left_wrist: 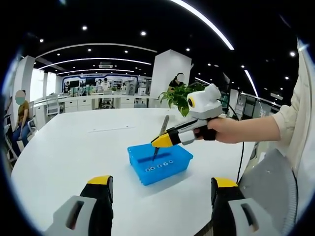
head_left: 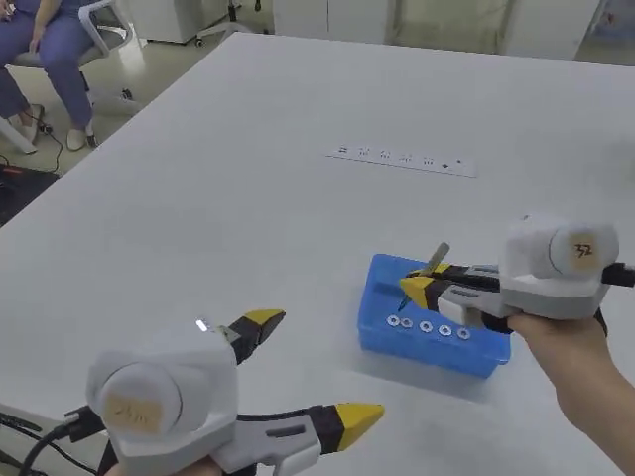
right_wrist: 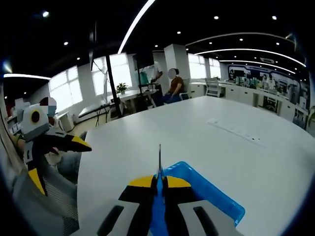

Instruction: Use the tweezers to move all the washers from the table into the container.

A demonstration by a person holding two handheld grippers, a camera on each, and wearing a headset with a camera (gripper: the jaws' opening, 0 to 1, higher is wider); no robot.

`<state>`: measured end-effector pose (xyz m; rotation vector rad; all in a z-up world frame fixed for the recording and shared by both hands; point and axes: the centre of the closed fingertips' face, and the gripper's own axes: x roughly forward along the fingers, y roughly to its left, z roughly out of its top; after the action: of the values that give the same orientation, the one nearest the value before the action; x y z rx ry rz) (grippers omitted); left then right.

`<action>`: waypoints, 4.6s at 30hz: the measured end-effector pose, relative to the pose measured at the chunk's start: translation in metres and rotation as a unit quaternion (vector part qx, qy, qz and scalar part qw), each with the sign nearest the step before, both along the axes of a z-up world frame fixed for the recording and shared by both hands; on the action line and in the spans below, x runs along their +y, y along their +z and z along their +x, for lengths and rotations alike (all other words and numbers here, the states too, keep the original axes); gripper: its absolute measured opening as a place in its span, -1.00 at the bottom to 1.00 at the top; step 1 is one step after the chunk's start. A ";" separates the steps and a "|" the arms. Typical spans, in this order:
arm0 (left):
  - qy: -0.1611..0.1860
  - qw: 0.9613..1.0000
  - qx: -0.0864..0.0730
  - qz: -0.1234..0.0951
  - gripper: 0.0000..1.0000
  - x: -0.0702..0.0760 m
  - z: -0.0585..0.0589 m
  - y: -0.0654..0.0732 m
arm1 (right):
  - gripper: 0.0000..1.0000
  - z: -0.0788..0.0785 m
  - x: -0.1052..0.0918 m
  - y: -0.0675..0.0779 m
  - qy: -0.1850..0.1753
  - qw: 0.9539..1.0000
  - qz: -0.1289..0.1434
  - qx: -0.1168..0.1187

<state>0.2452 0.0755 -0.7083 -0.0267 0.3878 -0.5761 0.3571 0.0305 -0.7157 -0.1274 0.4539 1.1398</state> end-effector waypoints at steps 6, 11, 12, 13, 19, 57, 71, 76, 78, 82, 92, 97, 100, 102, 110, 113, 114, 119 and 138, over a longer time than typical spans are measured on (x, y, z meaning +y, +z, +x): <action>-0.017 1.000 0.004 -0.001 0.59 -0.006 -0.001 0.005 | -0.94 -0.017 -0.018 0.025 -0.005 0.999 0.023 -0.022; -0.065 0.998 0.009 0.019 0.18 -0.012 -0.001 0.011 | -0.94 -0.045 -0.029 0.025 0.024 0.999 0.018 -0.022; -0.076 0.997 0.007 0.024 0.10 -0.014 -0.001 0.012 | -0.94 -0.049 -0.030 0.023 0.028 0.999 0.015 -0.021; -0.090 0.996 0.007 0.028 0.04 -0.017 0.000 0.014 | -0.94 -0.051 -0.032 0.022 0.030 0.999 0.014 -0.021; -0.194 0.978 0.010 0.074 -0.43 -0.039 0.005 0.026 | -0.94 -0.063 -0.033 0.022 0.061 0.998 0.002 -0.027; -0.382 0.899 0.037 0.212 -1.00 -0.094 -0.002 0.014 | -0.94 -0.113 -0.036 -0.041 0.265 0.937 -0.219 -0.061; -0.399 0.882 0.059 0.244 -1.00 -0.089 -0.009 -0.013 | -0.86 -0.122 -0.044 -0.065 0.251 0.941 -0.221 -0.050; -0.398 0.882 0.068 0.243 -1.00 -0.082 -0.008 -0.015 | -0.69 -0.125 -0.048 -0.070 0.233 0.948 -0.213 -0.039; -0.395 0.883 0.072 0.241 -1.00 -0.080 -0.007 -0.015 | -0.64 -0.126 -0.052 -0.072 0.224 0.952 -0.208 -0.030; -0.388 0.887 0.082 0.239 -1.00 -0.070 -0.005 -0.017 | -0.61 -0.130 -0.065 -0.072 0.199 0.959 -0.201 -0.019; -0.379 0.884 0.109 0.252 -1.00 -0.042 -0.012 -0.027 | -0.58 -0.125 -0.077 -0.065 0.148 0.975 -0.166 0.000; -0.384 0.880 0.104 0.261 -1.00 -0.044 -0.014 -0.026 | -0.51 -0.124 -0.043 -0.068 0.182 0.971 -0.156 -0.017; -0.383 0.881 0.104 0.258 -1.00 -0.045 -0.014 -0.026 | -0.52 -0.120 -0.019 -0.074 0.201 0.968 -0.146 -0.017; -0.381 0.882 0.106 0.257 -1.00 -0.044 -0.014 -0.027 | -0.53 -0.117 -0.004 -0.080 0.209 0.968 -0.139 -0.015; -0.371 0.884 0.111 0.261 -1.00 -0.036 -0.013 -0.033 | -0.82 -0.122 0.011 -0.099 0.243 0.961 -0.135 0.003; -0.369 0.887 0.117 0.251 -1.00 -0.036 -0.015 -0.036 | -0.87 -0.127 0.006 -0.099 0.251 0.958 -0.141 0.006; -0.369 0.887 0.117 0.250 -1.00 -0.036 -0.016 -0.037 | -0.87 -0.127 0.004 -0.099 0.250 0.958 -0.144 0.003; -0.377 0.885 0.119 0.248 -1.00 -0.044 -0.017 -0.049 | -0.86 -0.124 -0.016 -0.101 0.234 0.956 -0.178 -0.016; -0.386 0.859 0.164 0.293 -1.00 -0.046 -0.015 -0.102 | -0.50 -0.112 -0.058 -0.081 0.130 0.981 -0.141 0.006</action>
<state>0.2304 0.0291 -0.8098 0.6563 0.9121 -1.2326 0.2449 -0.0273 -0.7966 -0.4374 0.6205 1.3283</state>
